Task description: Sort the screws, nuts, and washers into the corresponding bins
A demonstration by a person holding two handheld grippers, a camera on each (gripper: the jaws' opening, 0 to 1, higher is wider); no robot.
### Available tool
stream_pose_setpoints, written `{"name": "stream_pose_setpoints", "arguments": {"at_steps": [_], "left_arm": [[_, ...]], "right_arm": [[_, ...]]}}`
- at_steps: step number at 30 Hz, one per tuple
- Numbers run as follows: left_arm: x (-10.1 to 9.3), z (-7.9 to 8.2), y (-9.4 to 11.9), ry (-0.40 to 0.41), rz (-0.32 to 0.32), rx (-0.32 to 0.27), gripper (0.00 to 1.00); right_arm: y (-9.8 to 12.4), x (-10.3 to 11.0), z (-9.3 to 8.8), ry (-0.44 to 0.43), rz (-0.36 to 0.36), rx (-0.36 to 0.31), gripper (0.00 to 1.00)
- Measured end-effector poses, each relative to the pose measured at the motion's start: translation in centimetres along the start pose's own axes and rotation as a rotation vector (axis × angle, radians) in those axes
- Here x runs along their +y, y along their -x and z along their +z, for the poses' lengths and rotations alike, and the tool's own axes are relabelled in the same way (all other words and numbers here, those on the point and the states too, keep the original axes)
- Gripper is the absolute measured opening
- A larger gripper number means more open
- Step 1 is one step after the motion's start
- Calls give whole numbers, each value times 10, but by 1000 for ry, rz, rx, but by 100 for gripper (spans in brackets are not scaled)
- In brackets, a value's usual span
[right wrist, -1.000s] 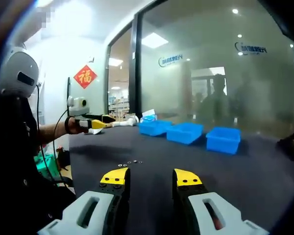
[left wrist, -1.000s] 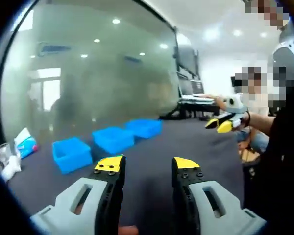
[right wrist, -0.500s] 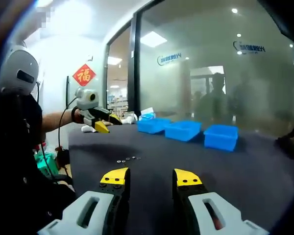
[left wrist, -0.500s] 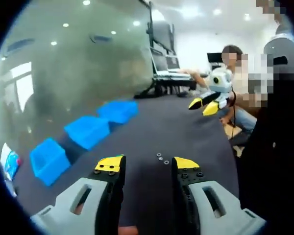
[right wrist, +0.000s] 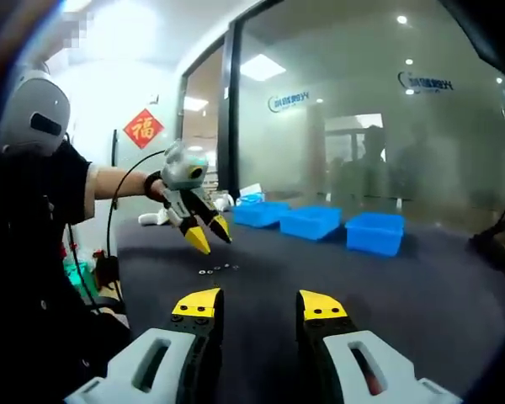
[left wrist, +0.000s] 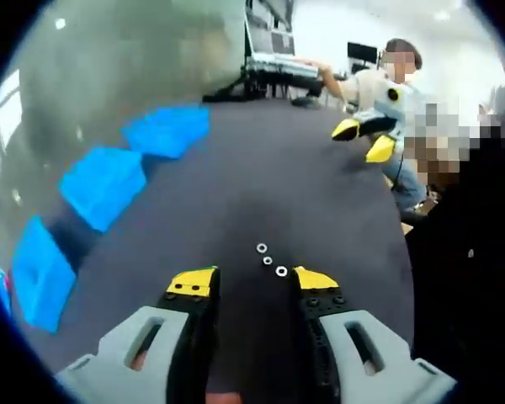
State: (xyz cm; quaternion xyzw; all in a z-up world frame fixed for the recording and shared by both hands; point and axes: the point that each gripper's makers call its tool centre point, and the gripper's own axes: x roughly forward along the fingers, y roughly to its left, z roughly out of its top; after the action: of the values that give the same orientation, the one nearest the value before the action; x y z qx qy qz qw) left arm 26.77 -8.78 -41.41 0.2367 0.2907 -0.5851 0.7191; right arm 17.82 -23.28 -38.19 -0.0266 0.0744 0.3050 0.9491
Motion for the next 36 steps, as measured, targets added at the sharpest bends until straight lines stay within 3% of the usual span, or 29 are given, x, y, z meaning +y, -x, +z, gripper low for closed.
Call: {"name": "stream_pose_setpoints", "arguments": {"at_steps": [9, 13, 22, 36], "left_arm": [[-2, 1, -17, 3, -23, 70, 25], [-3, -12, -26, -6, -29, 123, 23], [-1, -11, -26, 1, -16, 129, 18], [-9, -13, -24, -70, 2, 132, 5]], "right_arm": [[4, -4, -6, -18, -7, -9, 31], [5, -6, -6, -20, -10, -12, 31], [4, -6, -8, -24, -11, -11, 31], [1, -4, -6, -22, -7, -12, 31]]}}
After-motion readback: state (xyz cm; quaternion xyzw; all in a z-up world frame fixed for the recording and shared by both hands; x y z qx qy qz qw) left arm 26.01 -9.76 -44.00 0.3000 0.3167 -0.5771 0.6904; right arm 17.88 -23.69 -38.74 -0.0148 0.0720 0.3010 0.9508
